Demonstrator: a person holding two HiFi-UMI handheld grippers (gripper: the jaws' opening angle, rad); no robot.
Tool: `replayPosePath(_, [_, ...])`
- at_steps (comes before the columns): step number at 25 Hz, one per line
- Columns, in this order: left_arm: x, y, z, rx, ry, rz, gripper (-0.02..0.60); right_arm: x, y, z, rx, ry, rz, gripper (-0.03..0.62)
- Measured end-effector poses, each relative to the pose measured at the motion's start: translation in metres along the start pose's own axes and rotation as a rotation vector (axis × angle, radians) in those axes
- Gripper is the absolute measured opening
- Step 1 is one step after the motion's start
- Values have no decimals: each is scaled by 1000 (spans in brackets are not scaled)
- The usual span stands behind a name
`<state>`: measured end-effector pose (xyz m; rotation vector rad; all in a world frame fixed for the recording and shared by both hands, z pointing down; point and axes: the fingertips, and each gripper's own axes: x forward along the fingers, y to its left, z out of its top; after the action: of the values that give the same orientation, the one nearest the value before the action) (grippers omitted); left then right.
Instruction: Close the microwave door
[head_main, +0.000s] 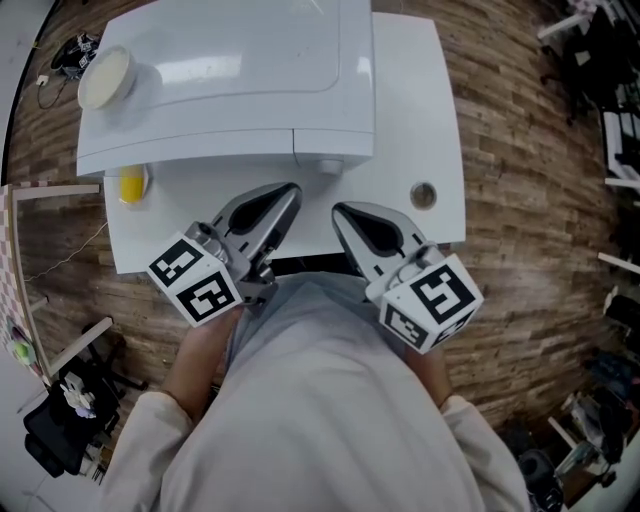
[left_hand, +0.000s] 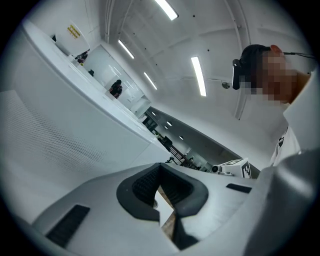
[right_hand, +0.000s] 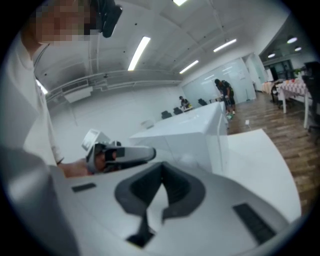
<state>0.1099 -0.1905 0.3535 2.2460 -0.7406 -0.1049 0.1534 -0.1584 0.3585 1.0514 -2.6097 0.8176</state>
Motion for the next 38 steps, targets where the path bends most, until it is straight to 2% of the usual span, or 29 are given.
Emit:
replayPosePath(10, [-43, -19, -4, 29, -5, -5, 14, -1, 45, 0, 40, -81, -8, 23])
replayPosePath(17, [-77, -30, -9, 51, -26, 8, 14, -10, 75, -6, 8, -131, -58, 23])
replayPosePath(27, [-106, -47, -11, 62, -55, -15, 14, -24, 103, -16, -14, -147, -147, 23])
replayPosePath(38, [-136, -60, -6, 71, -79, -49, 14, -35, 135, -14, -36, -196, -190, 23])
